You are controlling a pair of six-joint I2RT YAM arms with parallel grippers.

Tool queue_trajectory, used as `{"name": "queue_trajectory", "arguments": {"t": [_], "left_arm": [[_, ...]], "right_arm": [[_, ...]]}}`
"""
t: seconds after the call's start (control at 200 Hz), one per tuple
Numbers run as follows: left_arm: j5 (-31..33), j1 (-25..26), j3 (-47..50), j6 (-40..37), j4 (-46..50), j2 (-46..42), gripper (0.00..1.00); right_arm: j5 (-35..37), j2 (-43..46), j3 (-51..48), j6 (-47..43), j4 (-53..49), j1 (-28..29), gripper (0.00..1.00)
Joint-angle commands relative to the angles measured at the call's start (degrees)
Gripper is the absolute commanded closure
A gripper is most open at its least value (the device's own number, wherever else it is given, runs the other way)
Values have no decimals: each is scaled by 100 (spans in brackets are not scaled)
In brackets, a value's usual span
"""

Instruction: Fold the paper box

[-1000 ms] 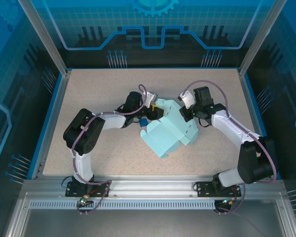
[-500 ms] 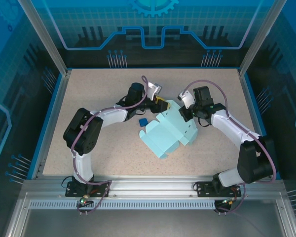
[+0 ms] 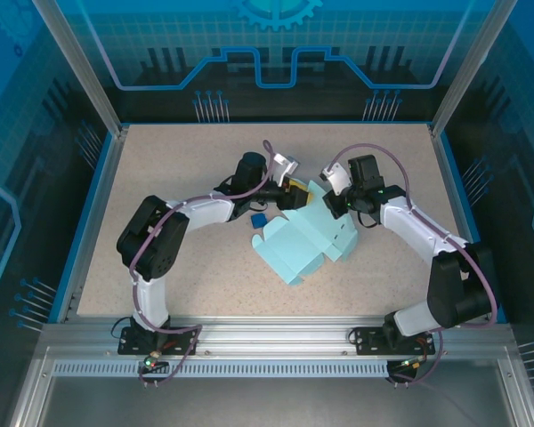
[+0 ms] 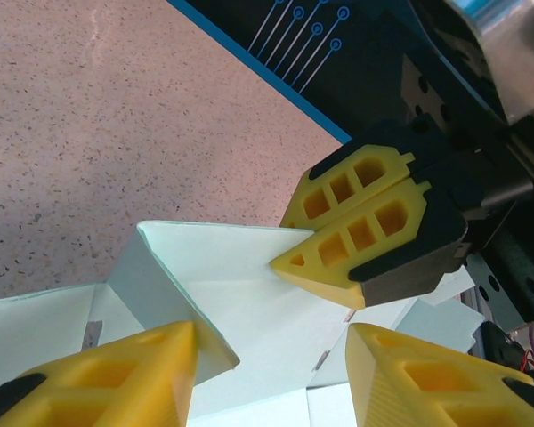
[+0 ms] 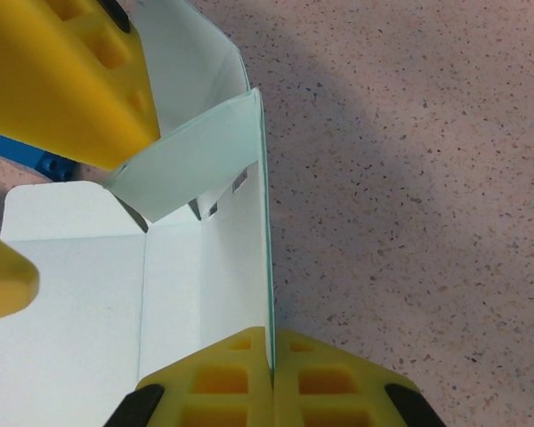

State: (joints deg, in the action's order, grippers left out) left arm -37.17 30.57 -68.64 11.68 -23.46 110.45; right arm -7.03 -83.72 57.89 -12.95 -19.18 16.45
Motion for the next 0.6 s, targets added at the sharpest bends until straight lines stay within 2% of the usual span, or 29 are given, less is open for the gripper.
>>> {"name": "queue_trajectory", "arguments": {"t": [0.0,0.295,0.415,0.59], "left_arm": [[111,-83,211,-87,-6,-239,49],[725,-482,711,-518,693,-1061,46],[1040,-703,919,-535,888,-1403,44],[1811,-995,858,-558,1613,-1562,44]], "right_arm": [[140,28,223,-372,-59,10,100],[339,9,320,-1059,-95,233,100],[802,-33,287,-1410,-29,469,100],[1874,-91,-8,-1986,493,945,100]]}}
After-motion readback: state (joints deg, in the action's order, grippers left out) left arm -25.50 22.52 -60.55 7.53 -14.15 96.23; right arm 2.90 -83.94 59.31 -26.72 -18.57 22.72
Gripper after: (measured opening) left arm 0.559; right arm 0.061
